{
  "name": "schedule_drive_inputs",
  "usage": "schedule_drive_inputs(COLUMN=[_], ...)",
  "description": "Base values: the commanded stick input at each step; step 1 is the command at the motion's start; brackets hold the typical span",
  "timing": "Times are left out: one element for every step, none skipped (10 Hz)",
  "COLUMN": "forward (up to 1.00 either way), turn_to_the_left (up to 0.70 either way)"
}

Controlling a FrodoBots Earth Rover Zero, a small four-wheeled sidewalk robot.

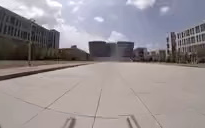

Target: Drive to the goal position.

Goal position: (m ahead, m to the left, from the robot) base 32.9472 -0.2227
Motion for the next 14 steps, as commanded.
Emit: schedule_drive_inputs(forward=[1.00, 1.00, 1.00, 1.00, 1.00, 1.00, 1.00, 1.00, 1.00, 1.00, 1.00, 1.00, 1.00, 1.00], turn_to_the_left=[0.00, 0.00, -0.14, -0.12, 0.00, 0.00, 0.00, 0.00, 0.00, 0.00, 0.00, 0.00, 0.00, 0.00])
